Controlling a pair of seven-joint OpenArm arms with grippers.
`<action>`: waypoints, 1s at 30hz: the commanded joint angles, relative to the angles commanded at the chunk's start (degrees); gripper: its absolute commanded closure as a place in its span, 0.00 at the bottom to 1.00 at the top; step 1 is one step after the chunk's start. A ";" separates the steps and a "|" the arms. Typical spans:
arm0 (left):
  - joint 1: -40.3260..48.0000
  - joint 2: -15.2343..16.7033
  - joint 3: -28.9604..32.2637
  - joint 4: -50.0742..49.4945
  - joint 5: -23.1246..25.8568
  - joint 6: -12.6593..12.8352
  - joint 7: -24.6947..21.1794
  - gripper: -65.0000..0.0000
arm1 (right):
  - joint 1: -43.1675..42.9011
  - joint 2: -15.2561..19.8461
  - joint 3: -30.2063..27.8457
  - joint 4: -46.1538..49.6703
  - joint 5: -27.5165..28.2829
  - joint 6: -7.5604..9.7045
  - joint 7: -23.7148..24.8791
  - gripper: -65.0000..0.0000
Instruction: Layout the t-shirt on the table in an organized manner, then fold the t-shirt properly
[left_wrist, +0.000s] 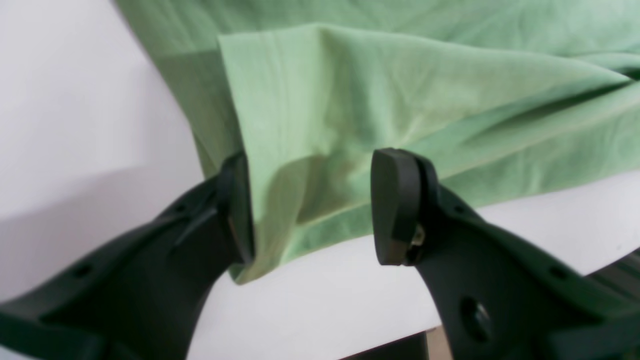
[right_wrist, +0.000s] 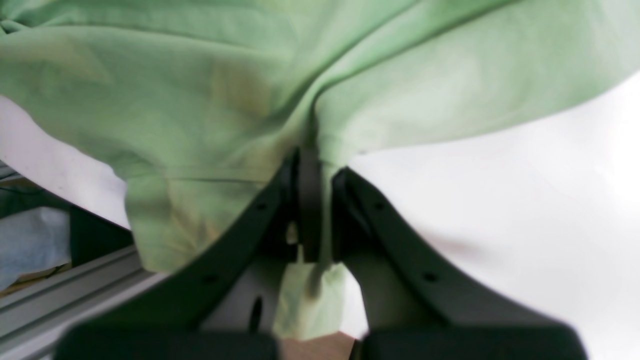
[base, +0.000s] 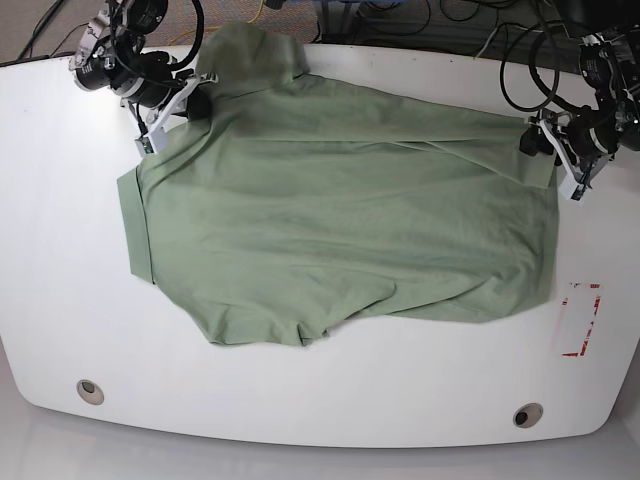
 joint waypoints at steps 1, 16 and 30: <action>0.00 0.00 0.00 -0.18 0.00 0.00 0.00 0.51 | 0.00 0.00 0.00 0.00 0.00 0.00 0.00 1.00; 0.35 0.00 0.00 -0.26 -4.40 0.00 0.00 0.71 | 0.00 0.00 0.00 0.00 0.00 0.00 0.00 1.00; 0.00 0.35 -0.53 0.00 -3.34 0.00 -0.26 0.97 | 0.00 0.00 0.00 0.00 0.00 0.00 0.00 1.00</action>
